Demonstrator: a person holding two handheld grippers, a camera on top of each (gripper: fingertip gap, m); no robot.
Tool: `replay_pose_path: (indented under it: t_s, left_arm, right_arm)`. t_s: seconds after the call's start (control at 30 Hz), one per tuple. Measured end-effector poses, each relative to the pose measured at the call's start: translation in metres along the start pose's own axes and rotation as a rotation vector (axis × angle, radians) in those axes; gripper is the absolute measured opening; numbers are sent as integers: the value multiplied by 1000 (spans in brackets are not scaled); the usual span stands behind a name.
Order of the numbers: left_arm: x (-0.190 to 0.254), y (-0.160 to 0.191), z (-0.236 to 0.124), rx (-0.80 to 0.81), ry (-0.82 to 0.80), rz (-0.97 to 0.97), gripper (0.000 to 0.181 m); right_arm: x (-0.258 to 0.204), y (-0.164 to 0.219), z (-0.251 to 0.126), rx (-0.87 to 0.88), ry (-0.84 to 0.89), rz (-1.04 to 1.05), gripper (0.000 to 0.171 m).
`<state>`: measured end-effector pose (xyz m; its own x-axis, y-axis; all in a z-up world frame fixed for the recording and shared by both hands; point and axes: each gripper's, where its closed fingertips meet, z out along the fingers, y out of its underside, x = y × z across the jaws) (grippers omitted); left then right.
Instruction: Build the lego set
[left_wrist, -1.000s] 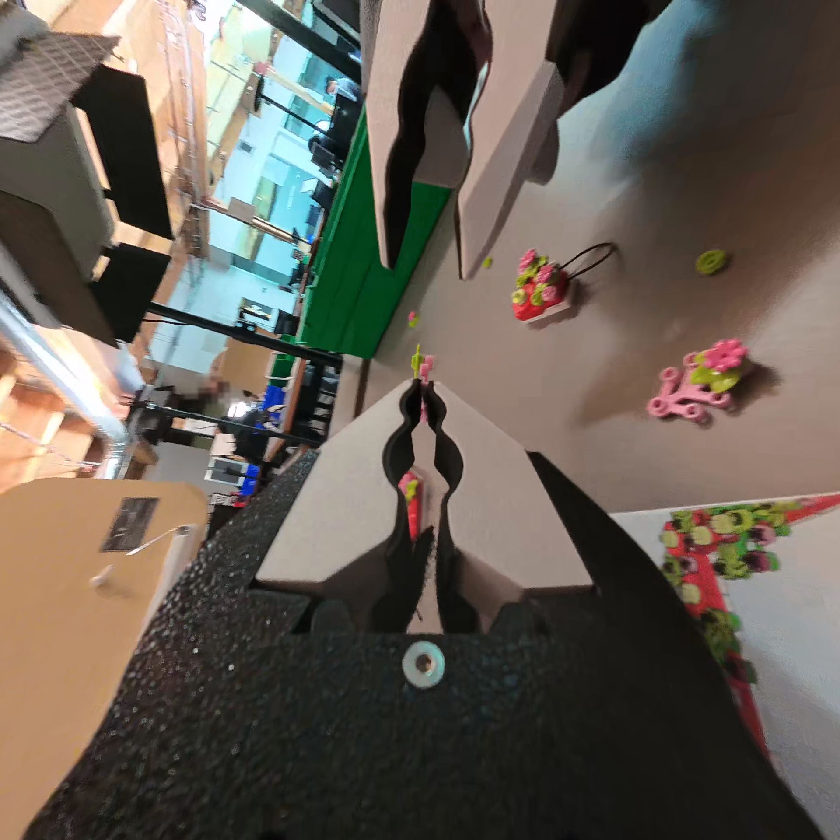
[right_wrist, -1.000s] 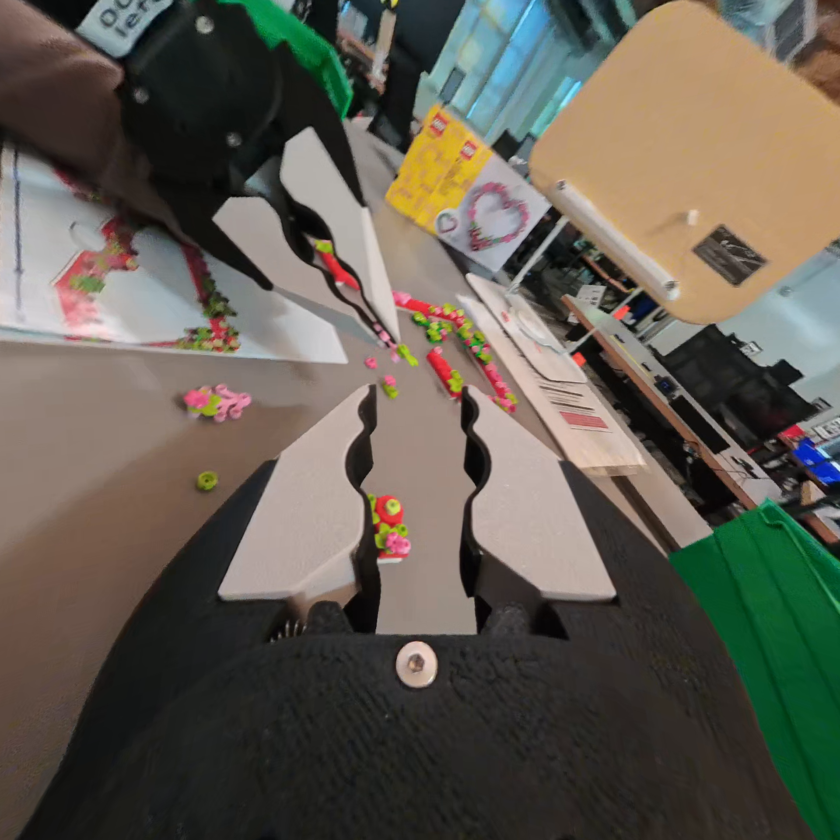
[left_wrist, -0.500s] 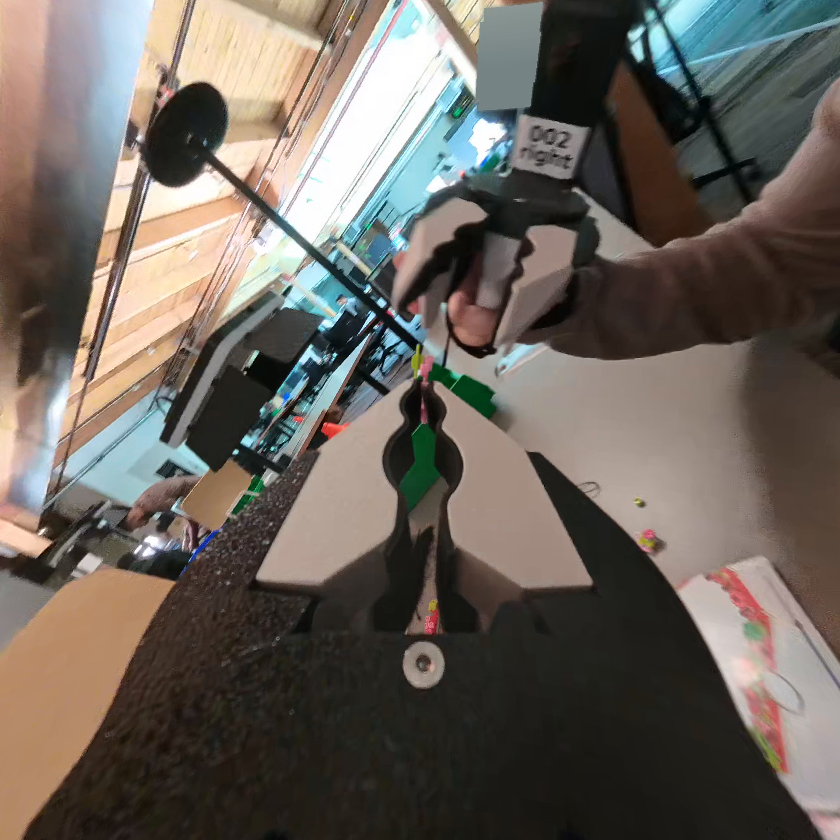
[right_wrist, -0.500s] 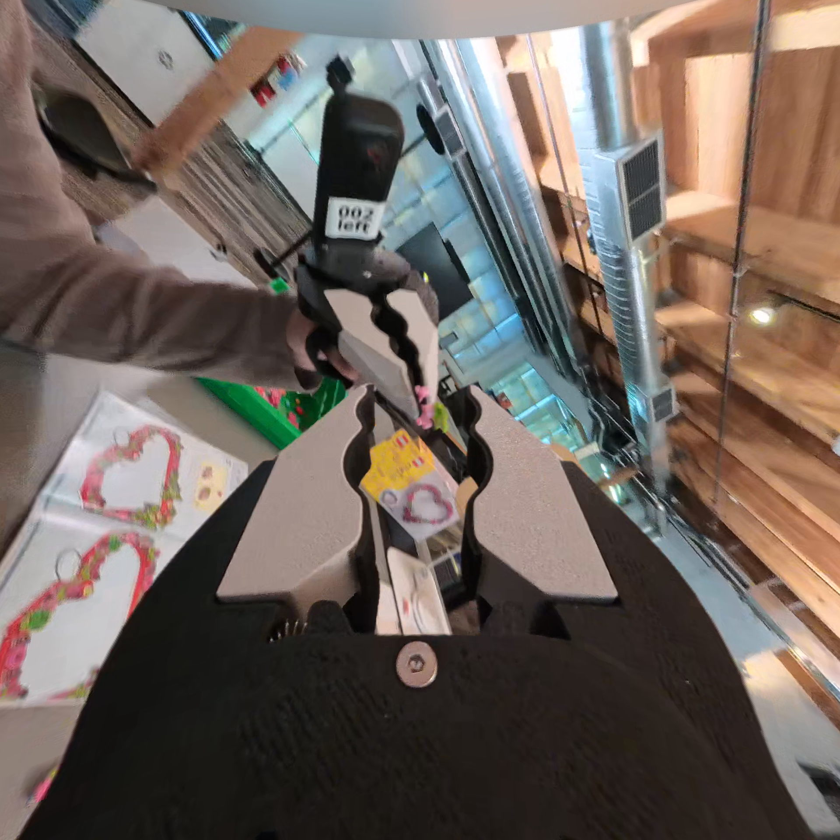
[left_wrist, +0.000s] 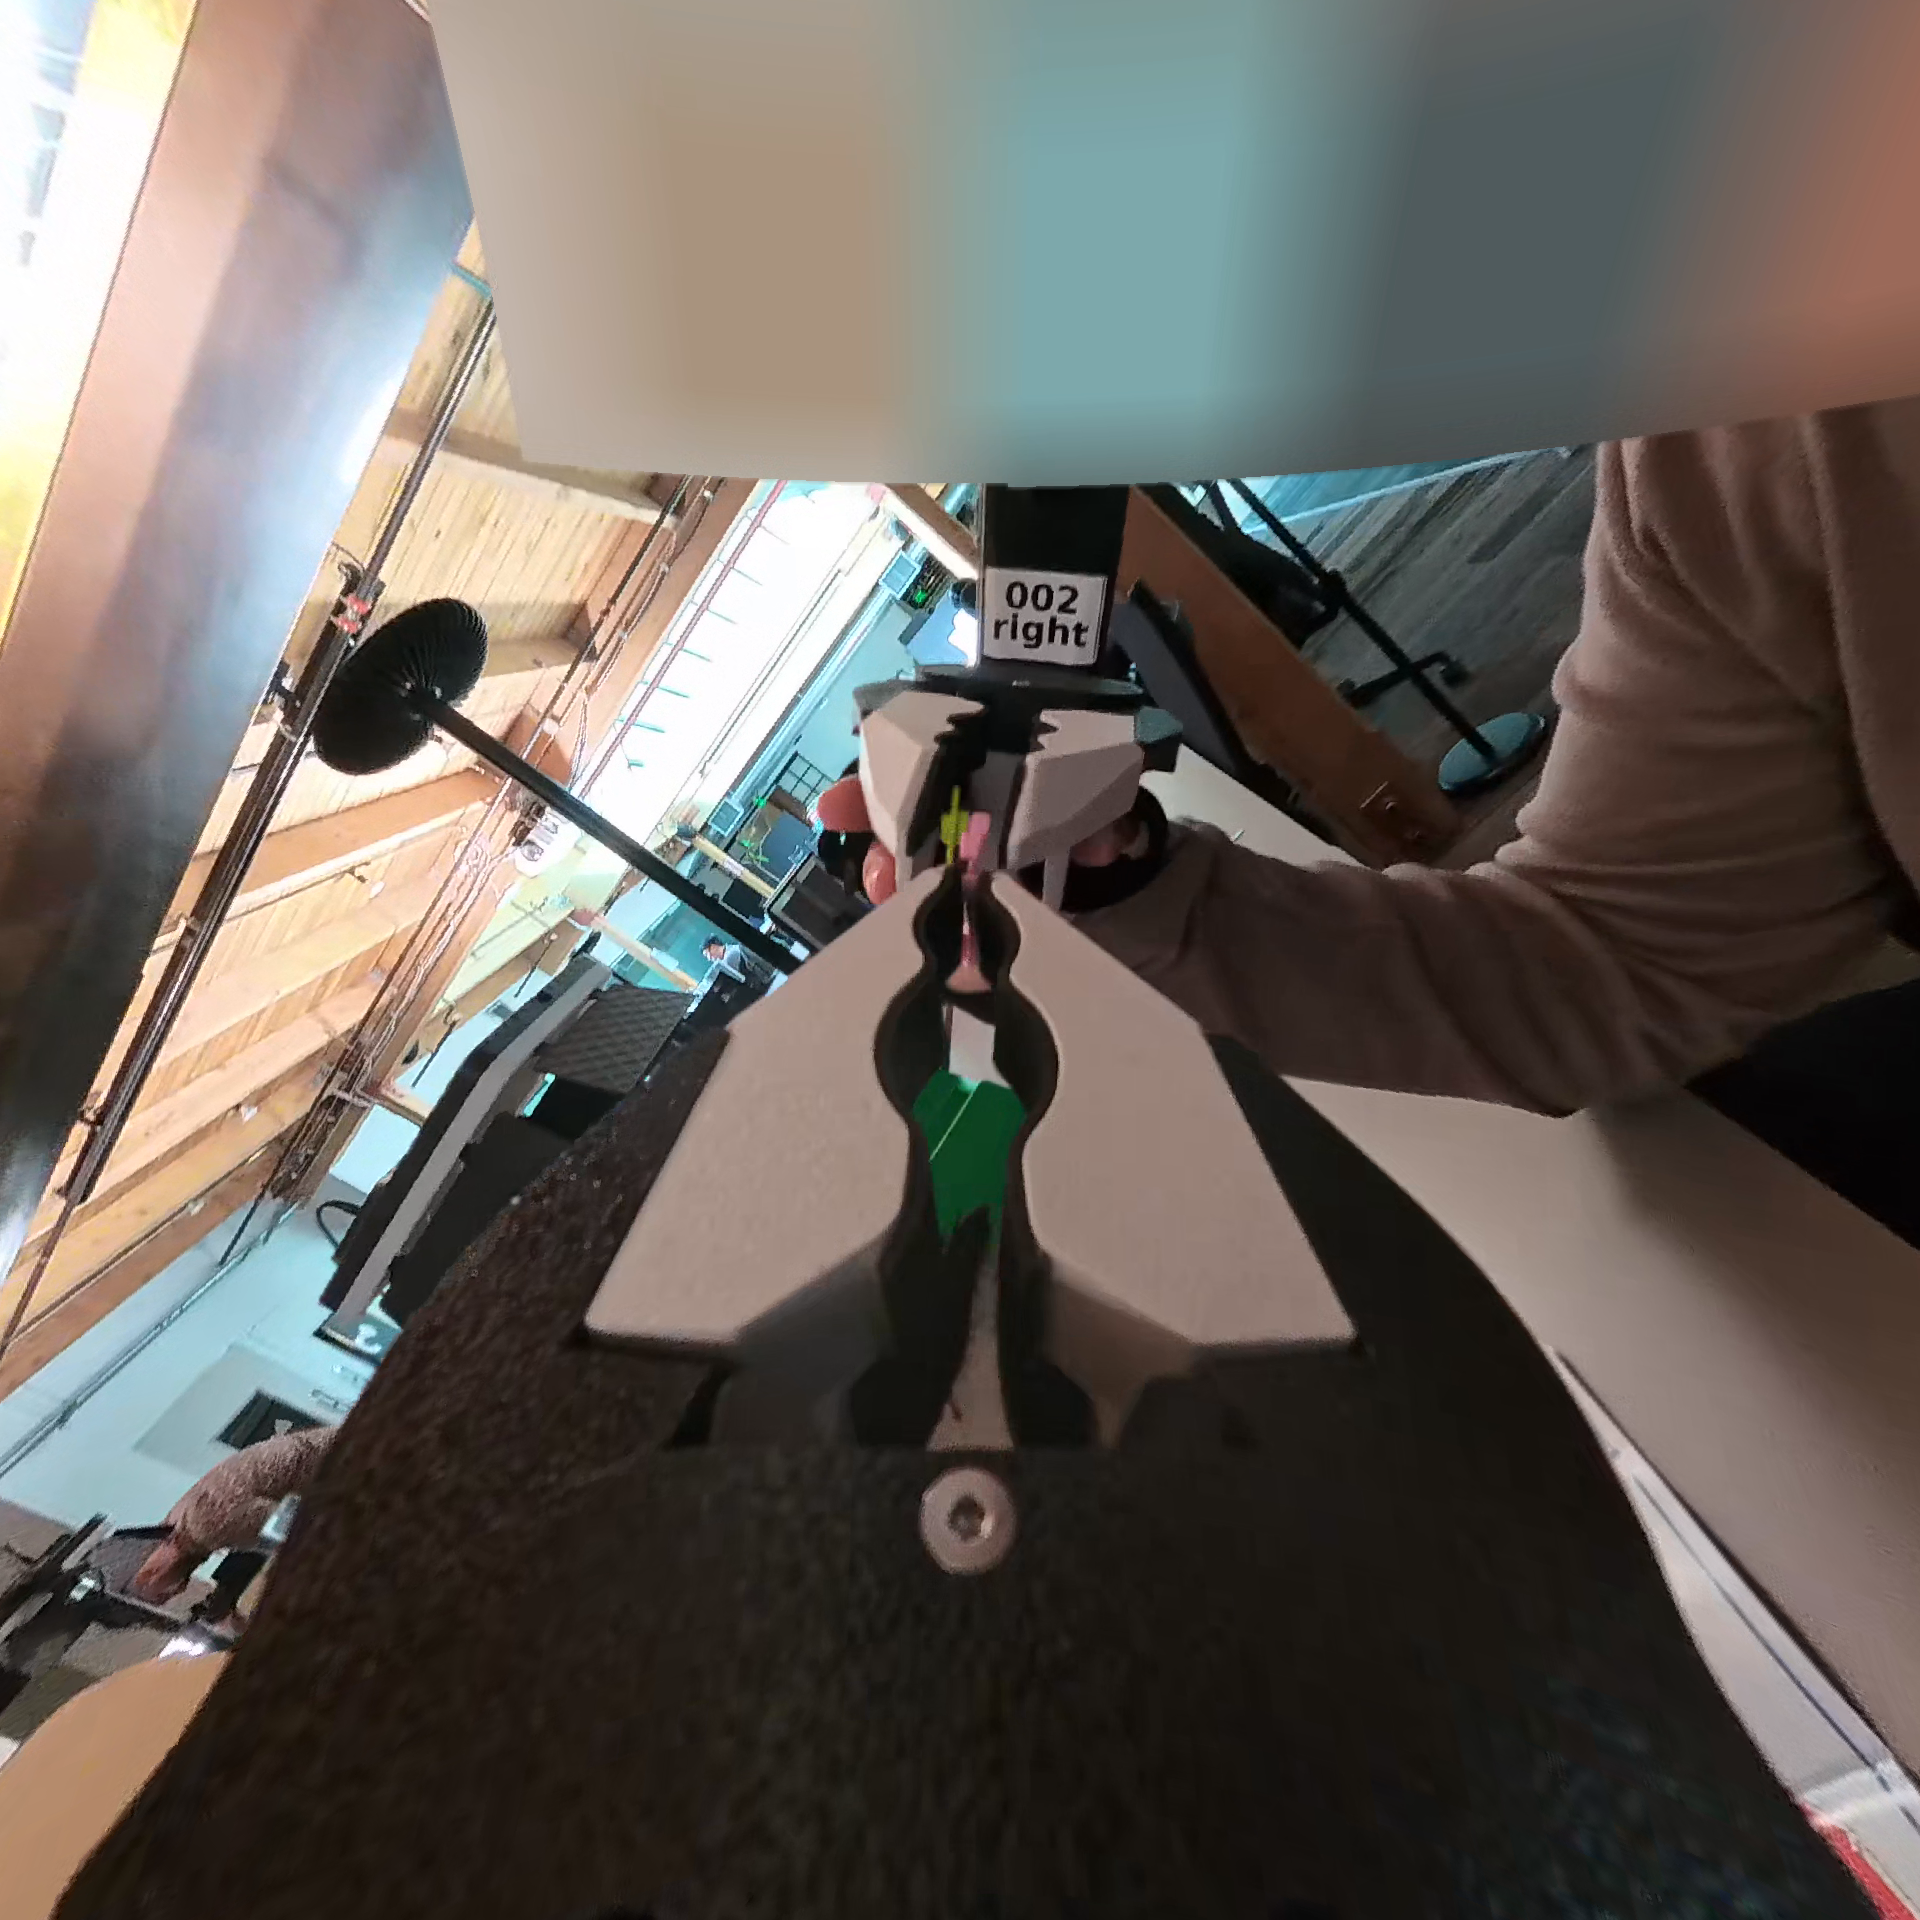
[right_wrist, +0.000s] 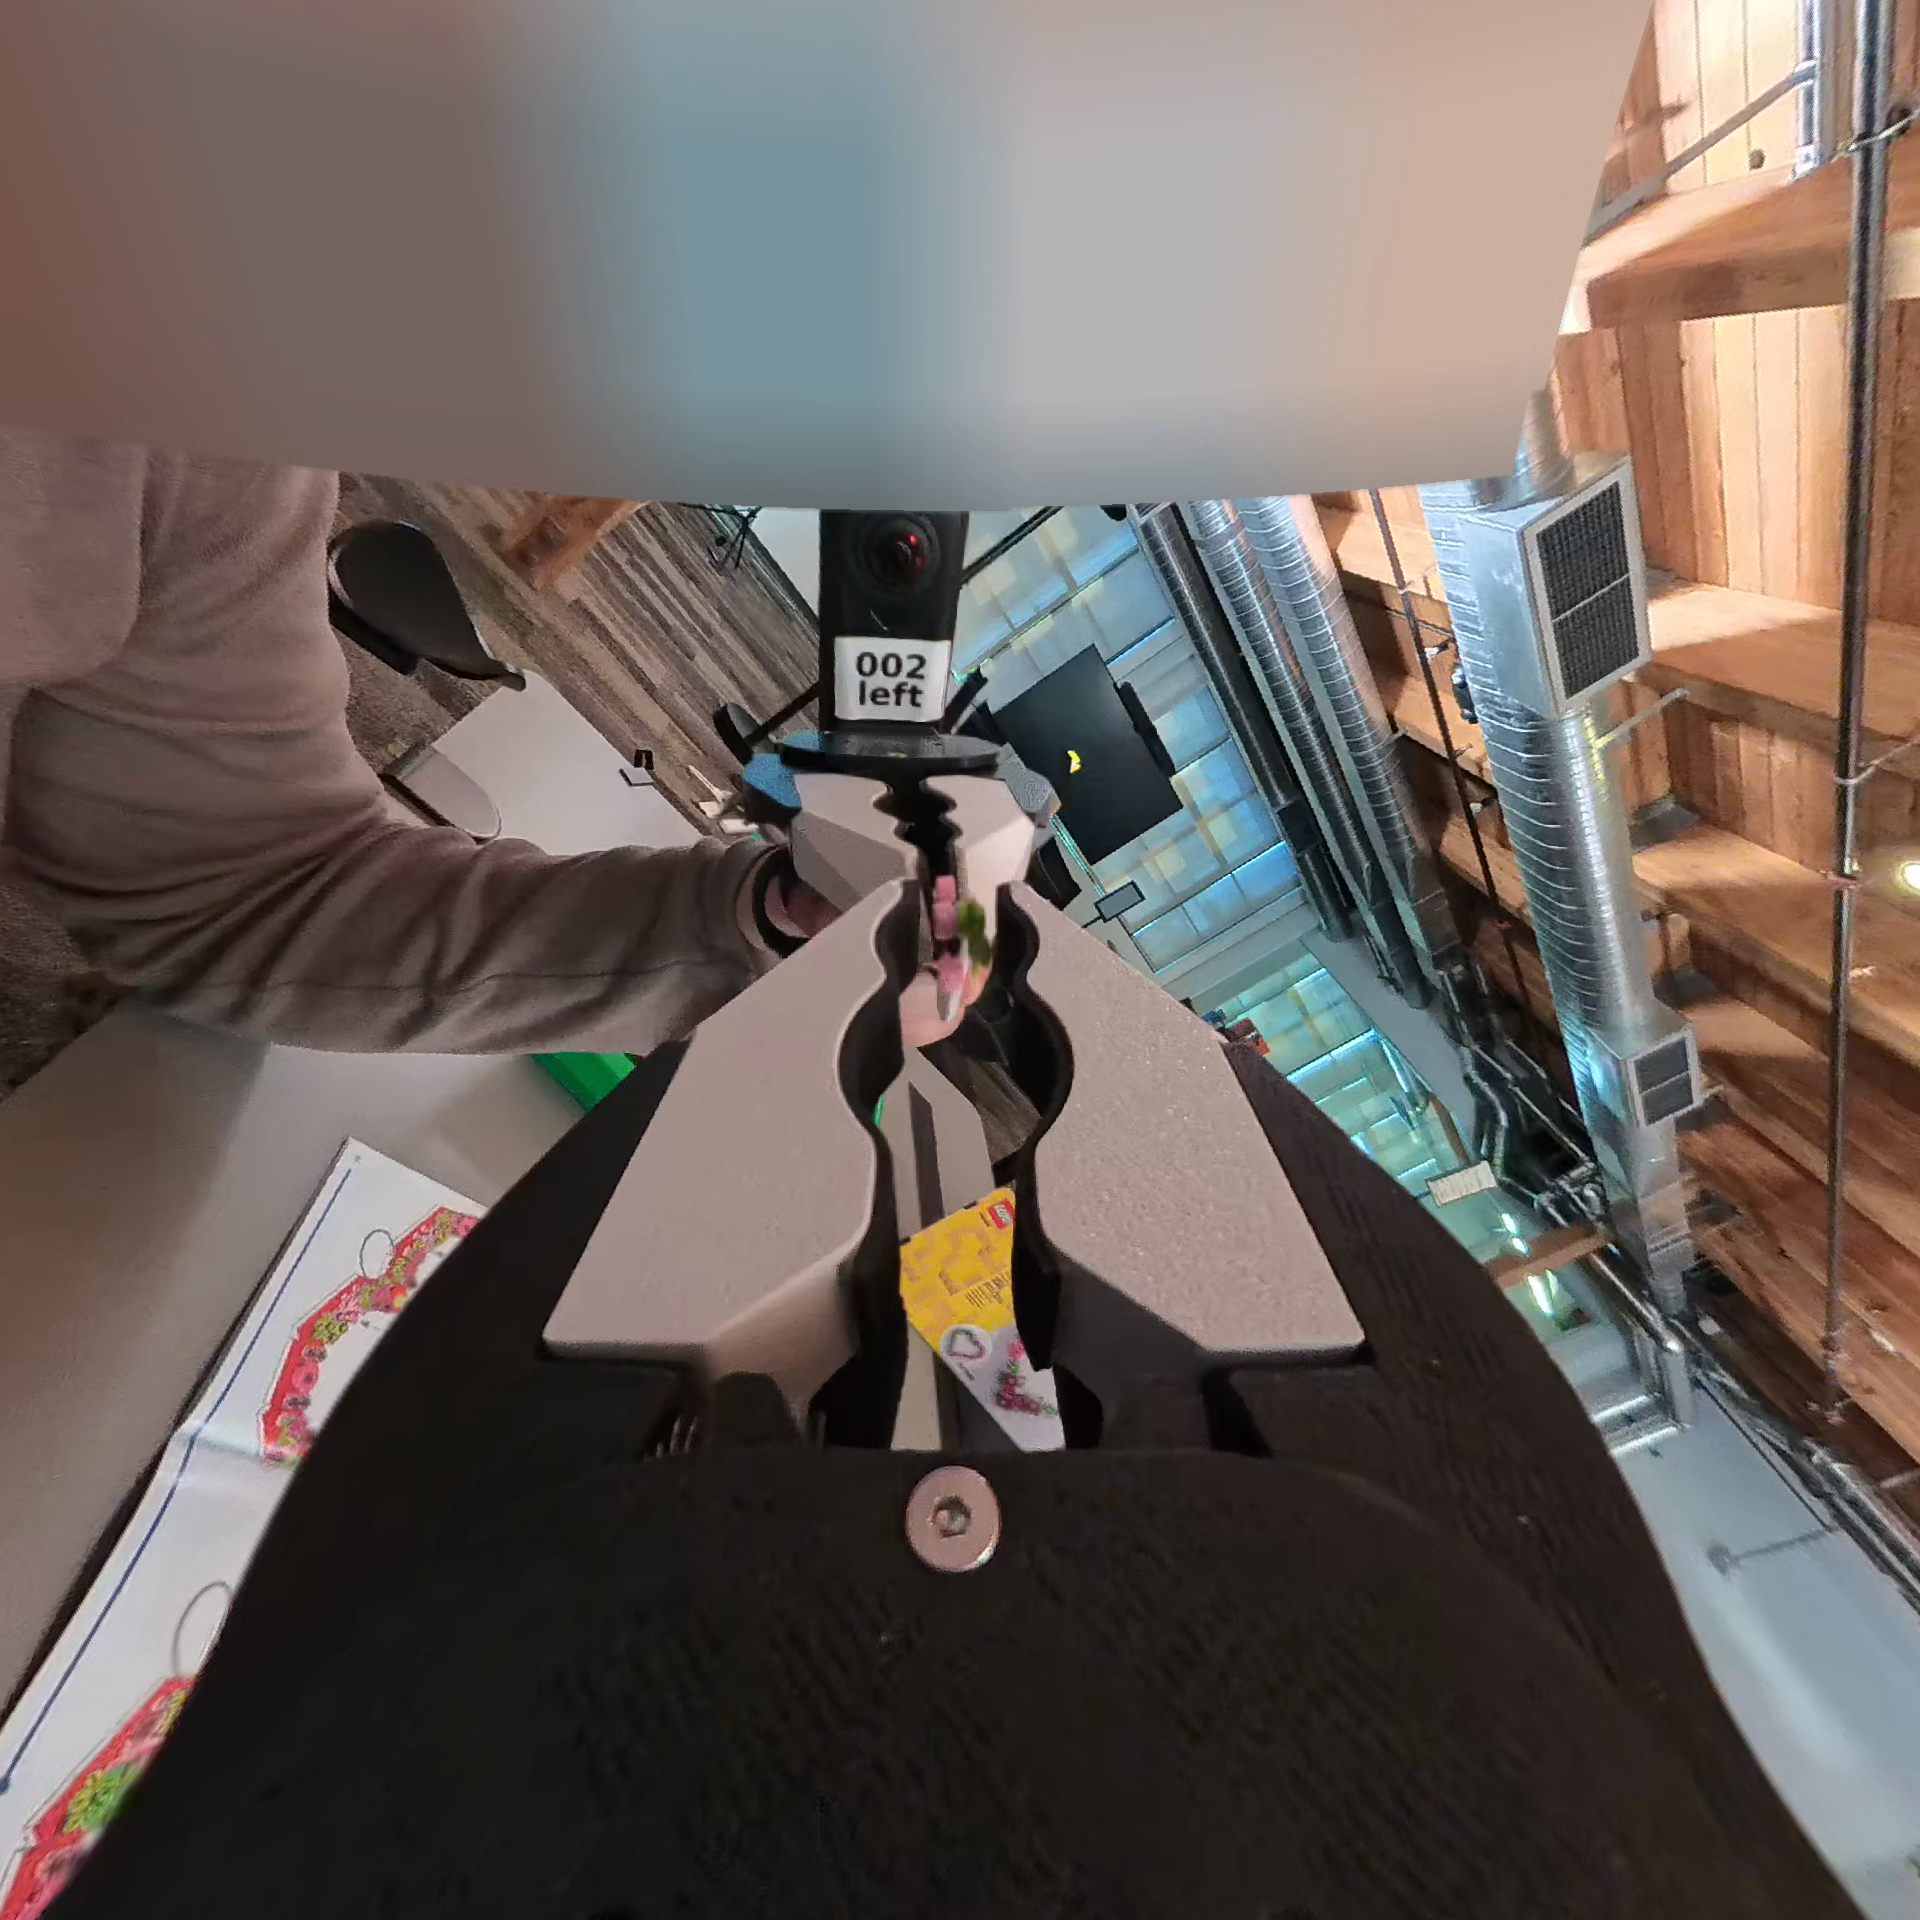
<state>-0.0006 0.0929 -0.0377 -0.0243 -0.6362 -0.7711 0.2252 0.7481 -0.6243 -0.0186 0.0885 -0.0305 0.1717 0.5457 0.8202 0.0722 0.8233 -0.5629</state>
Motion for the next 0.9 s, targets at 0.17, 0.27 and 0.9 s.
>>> replay_pose_path:
  t_s: [0.17, 0.27, 0.9]
  left_arm:
    - [3, -4, -2, 3, 14, 12, 0]
    - [3, -3, 0, 0, 17, 10, 0]
    - [-7, -25, 7, 574, 145, -418, 0]
  right_arm:
    - [-4, -6, -1, 41, -30, 19, 10]
    - [-4, -5, -2, 41, -28, 12, 7]
    - [7, -25, -2, 348, -5, 98, 5]
